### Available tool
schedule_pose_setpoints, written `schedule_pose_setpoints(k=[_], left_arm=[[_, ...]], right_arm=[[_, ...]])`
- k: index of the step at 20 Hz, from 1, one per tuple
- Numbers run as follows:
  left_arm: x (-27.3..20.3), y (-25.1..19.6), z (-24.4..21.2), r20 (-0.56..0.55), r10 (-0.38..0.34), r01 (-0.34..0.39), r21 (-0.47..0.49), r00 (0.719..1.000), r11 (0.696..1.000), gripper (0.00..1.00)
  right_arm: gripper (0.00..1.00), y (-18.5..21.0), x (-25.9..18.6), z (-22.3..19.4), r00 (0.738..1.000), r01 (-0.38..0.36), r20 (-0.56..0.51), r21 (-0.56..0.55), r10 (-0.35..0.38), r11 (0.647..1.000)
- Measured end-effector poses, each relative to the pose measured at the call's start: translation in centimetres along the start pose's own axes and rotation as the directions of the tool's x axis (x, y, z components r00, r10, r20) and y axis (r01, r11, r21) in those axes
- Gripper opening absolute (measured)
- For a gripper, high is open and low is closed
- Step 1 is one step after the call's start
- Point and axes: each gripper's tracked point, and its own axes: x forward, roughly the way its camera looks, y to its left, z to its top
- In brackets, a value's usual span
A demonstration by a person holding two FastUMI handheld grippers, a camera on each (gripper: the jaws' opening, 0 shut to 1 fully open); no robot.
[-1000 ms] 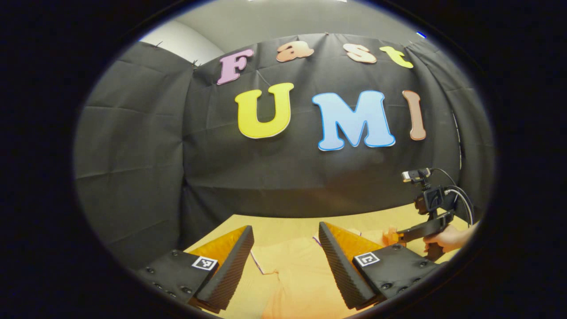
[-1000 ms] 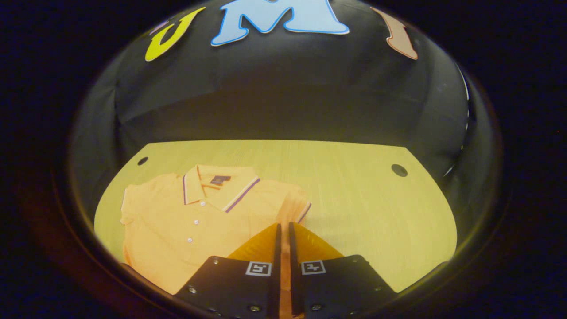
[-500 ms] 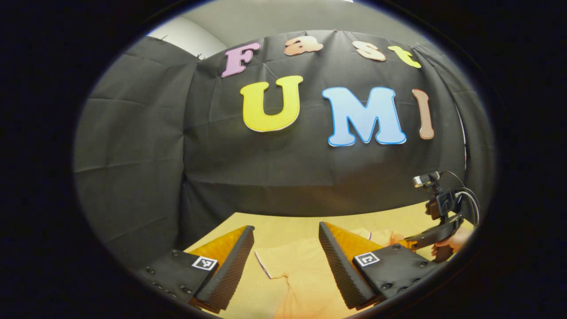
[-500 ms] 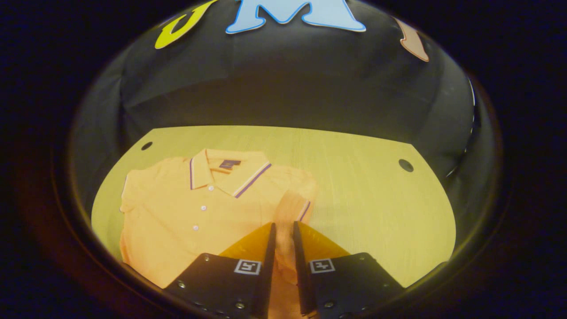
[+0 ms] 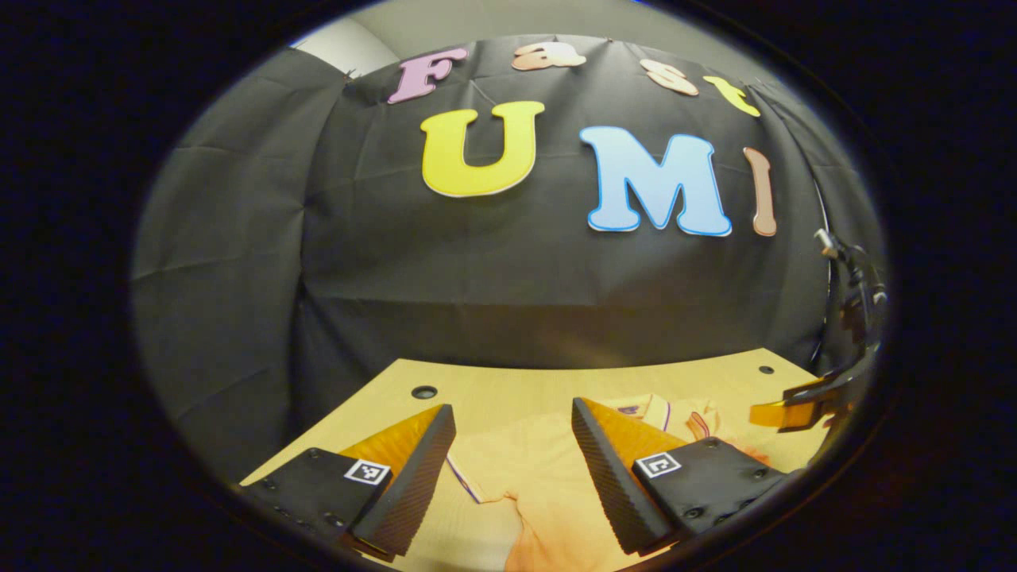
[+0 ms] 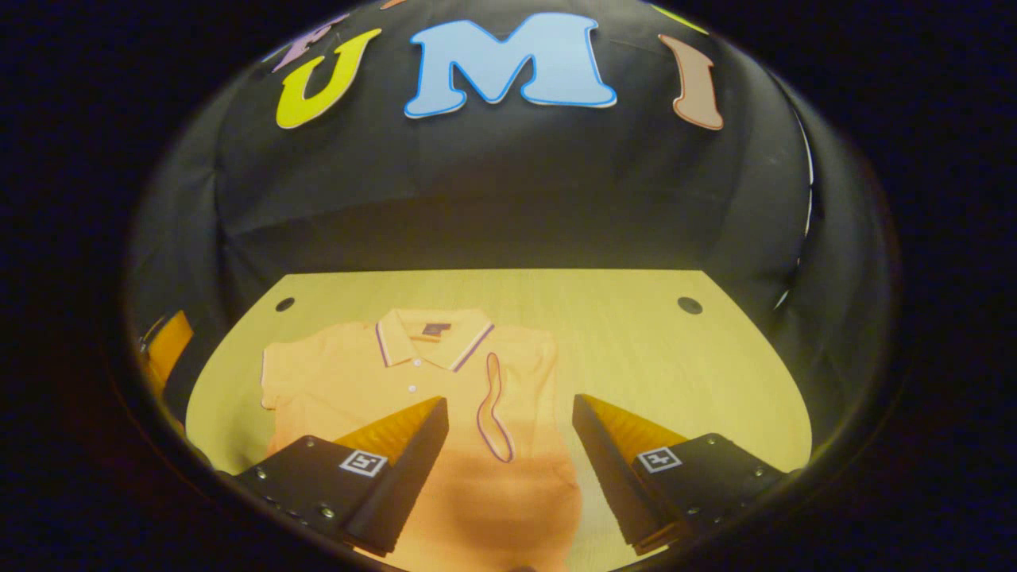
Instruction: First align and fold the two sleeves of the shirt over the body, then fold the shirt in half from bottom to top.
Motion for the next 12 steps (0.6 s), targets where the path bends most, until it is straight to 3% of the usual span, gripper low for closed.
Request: schedule_pose_setpoints(k=[1, 2, 8, 9, 12], left_arm=[[1.1, 0.3, -0.8, -0.016, -0.001, 0.001, 0.005, 1.0, 1.0, 0.93], [2.0, 0.8, -1.7, -0.03, 0.002, -0.002, 0.013, 1.0, 1.0, 1.0], [7.5, 2.6, -6.8, -0.138, 0.042, -0.042, 0.005, 0.99, 0.999, 1.0], [8.4, 2.9, -7.7, -0.159, 0.05, -0.051, -0.003, 0.986, 0.999, 0.97], [10.4, 4.1, -10.9, -0.244, 0.093, -0.108, -0.046, 0.965, 0.993, 1.0]], right_arm=[[0.98, 0.1, -1.3, 0.6, 1.0, 0.012, 0.025, -0.004, -0.012, 1.0], [0.98, 0.3, -2.6, 0.9, 0.999, 0.02, 0.044, -0.004, -0.02, 1.0], [0.96, 1.0, -9.8, 2.3, 0.99, 0.043, 0.137, 0.0, -0.042, 0.999], [0.96, 1.1, -10.9, 2.4, 0.987, 0.05, 0.151, -0.007, -0.048, 0.999], [0.98, 1.5, -13.6, 2.6, 0.982, 0.061, 0.183, -0.032, -0.055, 0.998]])
